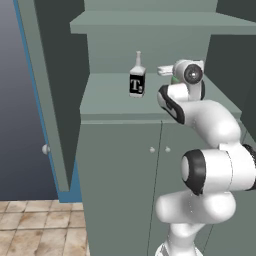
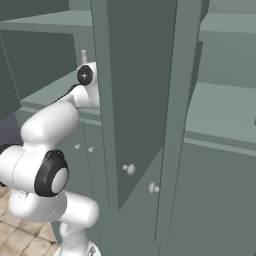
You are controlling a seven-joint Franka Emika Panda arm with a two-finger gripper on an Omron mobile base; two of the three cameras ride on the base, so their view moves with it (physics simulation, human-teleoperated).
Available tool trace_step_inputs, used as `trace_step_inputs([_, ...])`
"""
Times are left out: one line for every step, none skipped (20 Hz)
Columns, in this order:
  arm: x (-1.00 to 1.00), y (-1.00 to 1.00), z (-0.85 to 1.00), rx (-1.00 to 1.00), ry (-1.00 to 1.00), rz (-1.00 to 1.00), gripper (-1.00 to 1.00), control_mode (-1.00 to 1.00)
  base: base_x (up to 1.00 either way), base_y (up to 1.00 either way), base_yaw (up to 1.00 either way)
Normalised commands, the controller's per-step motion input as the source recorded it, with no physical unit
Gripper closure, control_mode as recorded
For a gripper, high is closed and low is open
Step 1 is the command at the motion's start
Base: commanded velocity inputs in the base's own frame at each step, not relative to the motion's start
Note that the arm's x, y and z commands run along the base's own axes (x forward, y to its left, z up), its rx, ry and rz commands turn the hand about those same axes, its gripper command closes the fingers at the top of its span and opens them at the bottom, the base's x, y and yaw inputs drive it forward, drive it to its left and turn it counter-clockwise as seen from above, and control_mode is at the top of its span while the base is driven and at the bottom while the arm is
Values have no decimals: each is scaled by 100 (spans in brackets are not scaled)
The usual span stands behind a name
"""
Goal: Sort all alcoholic drinks to one cabinet, and non-alcoholic drinks to the other.
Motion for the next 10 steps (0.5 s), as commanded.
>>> trace_step_inputs([19,-4,-17,2,0,1,100,-100,0,0,0])
trace_step_inputs([20,-2,-17,2,0,1,100,-100,0,0,0])
trace_step_inputs([20,-1,-17,2,0,1,100,-100,0,0,0])
trace_step_inputs([19,-2,-19,2,0,0,100,-100,0,0,0])
trace_step_inputs([17,-2,-20,2,0,1,100,-100,0,0,0])
trace_step_inputs([17,-2,-21,2,0,1,100,-100,0,0,0])
trace_step_inputs([17,-2,-23,1,0,1,100,-100,0,0,0])
trace_step_inputs([18,-2,-23,2,0,1,100,-100,0,0,0])
trace_step_inputs([18,-2,-25,1,0,1,100,-100,0,0,0])
trace_step_inputs([16,-3,-27,1,0,1,100,-100,0,0,0])
